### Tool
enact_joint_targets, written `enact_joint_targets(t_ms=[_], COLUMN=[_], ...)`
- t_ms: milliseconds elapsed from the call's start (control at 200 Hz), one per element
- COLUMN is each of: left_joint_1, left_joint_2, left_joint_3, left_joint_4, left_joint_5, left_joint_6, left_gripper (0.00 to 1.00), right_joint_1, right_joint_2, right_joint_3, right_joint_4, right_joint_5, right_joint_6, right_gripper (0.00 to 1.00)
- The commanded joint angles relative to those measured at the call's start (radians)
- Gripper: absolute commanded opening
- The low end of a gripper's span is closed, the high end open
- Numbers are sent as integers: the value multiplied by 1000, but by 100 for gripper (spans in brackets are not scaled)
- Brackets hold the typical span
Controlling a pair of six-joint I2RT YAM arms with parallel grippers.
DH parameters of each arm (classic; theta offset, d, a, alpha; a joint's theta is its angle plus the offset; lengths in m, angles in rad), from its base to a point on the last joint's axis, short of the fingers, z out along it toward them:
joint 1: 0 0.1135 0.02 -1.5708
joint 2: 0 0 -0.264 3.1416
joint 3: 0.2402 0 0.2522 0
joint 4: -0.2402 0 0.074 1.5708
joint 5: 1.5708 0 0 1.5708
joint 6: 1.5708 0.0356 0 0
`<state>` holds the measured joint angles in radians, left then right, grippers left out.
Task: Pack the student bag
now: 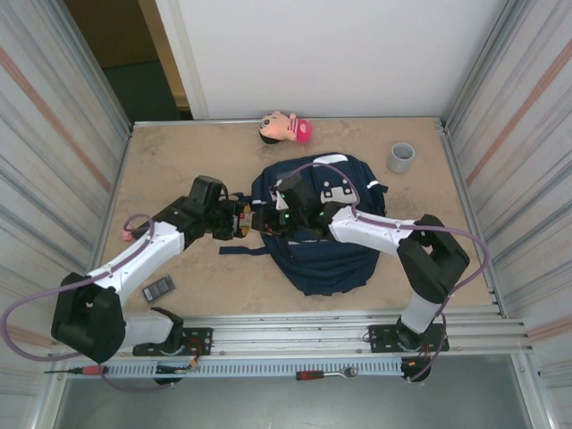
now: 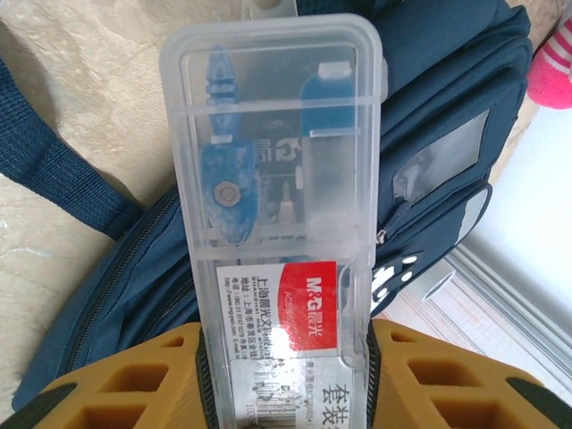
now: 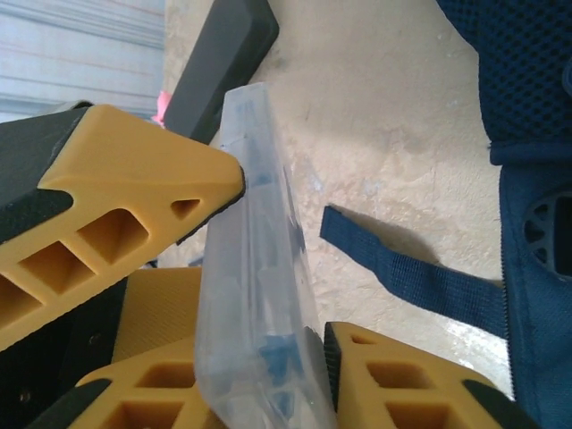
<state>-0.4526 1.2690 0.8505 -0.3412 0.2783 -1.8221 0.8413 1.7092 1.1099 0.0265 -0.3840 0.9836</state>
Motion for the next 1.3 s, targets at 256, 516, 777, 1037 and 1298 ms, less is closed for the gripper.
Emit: enact_joint_targets(t_ms=[256,516,777,1037,1298], left_joint_1=[-74,-180,-324,-462,-465], left_joint_2=[33,115,223,325,473], left_joint_3=[55,249,426,358,418], left_joint_4=[-29,-217,-246,43,34], left_joint_5=[-39,-273,-525,-323,-59], left_joint_6=[131,567,1225,2075,2362], left_gripper=[69,78,77,81,85], right_joint_1=[-104,-337,-687,-1050,-1111], right_joint_2=[-209,-434,-607,-657,-672], right_joint_3=[-114,-224,-267,-262,-250], right_joint_4=[-45,-172,-351,-477,-589], right_joint_5=[66,-4,-316,-512,-514], right_joint_6=[-62,-133,-232,-306,-371], right_gripper=[9,5,4,5,5])
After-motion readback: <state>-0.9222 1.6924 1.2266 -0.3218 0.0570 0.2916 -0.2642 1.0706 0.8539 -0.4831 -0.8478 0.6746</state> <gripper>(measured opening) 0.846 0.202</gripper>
